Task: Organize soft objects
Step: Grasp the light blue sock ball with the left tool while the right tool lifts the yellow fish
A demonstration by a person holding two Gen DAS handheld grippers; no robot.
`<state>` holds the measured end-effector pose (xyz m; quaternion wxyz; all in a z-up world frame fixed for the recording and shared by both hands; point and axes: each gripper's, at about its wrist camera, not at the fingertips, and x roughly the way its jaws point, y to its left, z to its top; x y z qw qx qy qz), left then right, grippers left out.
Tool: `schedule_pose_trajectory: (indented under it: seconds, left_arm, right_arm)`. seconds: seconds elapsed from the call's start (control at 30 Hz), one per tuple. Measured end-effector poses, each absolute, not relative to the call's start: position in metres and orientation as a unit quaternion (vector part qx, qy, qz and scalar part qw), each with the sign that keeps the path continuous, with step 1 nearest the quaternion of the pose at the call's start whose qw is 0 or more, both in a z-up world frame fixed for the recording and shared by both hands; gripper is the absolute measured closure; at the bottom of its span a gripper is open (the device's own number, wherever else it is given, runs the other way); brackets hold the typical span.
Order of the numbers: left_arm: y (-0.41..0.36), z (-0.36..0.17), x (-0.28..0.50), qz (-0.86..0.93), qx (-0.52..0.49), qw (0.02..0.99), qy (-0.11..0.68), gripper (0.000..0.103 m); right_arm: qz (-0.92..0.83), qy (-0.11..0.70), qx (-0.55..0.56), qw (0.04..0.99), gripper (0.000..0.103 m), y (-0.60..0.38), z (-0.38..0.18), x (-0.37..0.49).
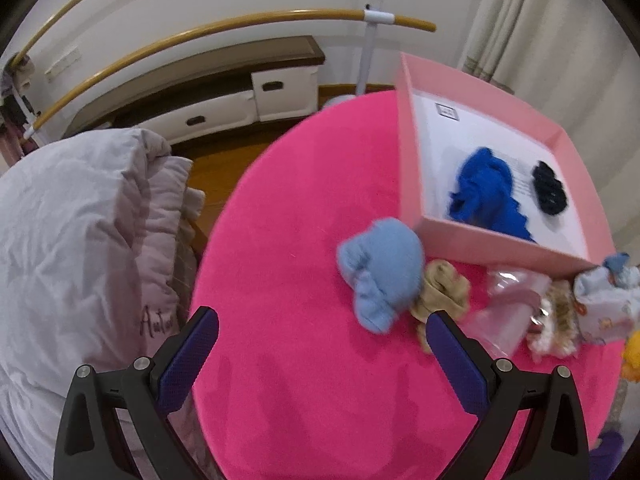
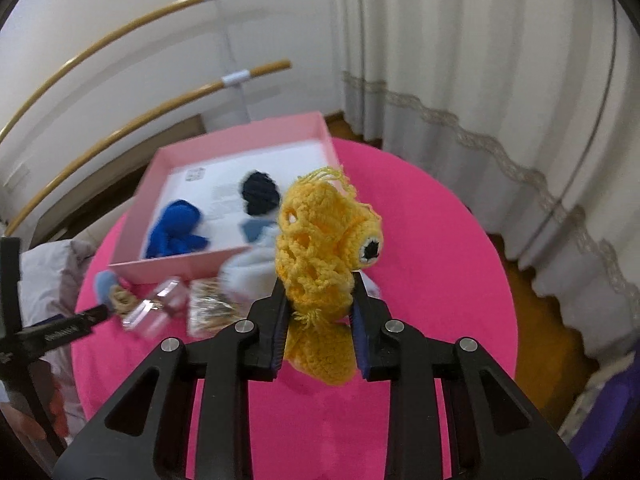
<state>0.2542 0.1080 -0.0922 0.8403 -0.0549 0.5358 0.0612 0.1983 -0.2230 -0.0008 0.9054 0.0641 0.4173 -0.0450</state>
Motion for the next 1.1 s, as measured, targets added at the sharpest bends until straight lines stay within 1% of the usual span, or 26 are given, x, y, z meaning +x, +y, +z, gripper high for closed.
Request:
schedule_pose_trajectory:
  seconds: [0.13, 0.3, 0.43, 0.47, 0.53, 0.6, 0.63, 0.67, 0.7, 0.8, 1.1]
  left_arm:
    - [0.114, -0.098, 0.265, 0.064, -0.051, 0.845, 0.529, 0.000]
    - [0.113, -0.112, 0.280, 0.027, -0.058, 0.844, 0.533, 0.000]
    - [0.104, -0.123, 0.290, 0.005, -0.040, 0.841, 0.540, 0.000]
    - [0.103, -0.126, 0.293, 0.002, -0.041, 0.840, 0.542, 0.003]
    - [0.101, -0.130, 0.299, -0.006, -0.047, 0.840, 0.540, 0.012]
    - [0.102, -0.133, 0.302, -0.016, -0.054, 0.838, 0.542, 0.029]
    - [0.101, -0.133, 0.303, -0.011, -0.048, 0.841, 0.539, 0.032]
    - [0.099, -0.133, 0.303, -0.001, -0.036, 0.845, 0.534, 0.047]
    - [0.098, -0.133, 0.303, 0.003, -0.027, 0.845, 0.534, 0.055]
    - [0.094, -0.134, 0.300, -0.006, -0.014, 0.847, 0.532, 0.060]
    - [0.080, -0.126, 0.283, 0.007, 0.009, 0.852, 0.523, 0.061]
  right_arm:
    - [-0.060, 0.435, 0.065, 0.896, 0.078, -0.231, -0.014, 0.210]
    - [-0.059, 0.450, 0.064, 0.889, 0.078, -0.231, -0.023, 0.217]
    - [-0.062, 0.457, 0.063, 0.885, 0.078, -0.230, -0.028, 0.220]
    - [-0.062, 0.457, 0.062, 0.885, 0.078, -0.231, -0.029, 0.221]
    - [-0.063, 0.457, 0.062, 0.885, 0.077, -0.232, -0.029, 0.223]
    - [-0.064, 0.458, 0.061, 0.885, 0.077, -0.231, -0.029, 0.223]
    - [-0.064, 0.459, 0.061, 0.884, 0.077, -0.231, -0.030, 0.223]
    - [-0.064, 0.460, 0.061, 0.884, 0.077, -0.231, -0.031, 0.223]
    - [-0.064, 0.462, 0.060, 0.883, 0.077, -0.231, -0.032, 0.223]
    - [-0.064, 0.464, 0.059, 0.881, 0.077, -0.230, -0.033, 0.224]
    - [-0.060, 0.463, 0.060, 0.882, 0.077, -0.231, -0.031, 0.222]
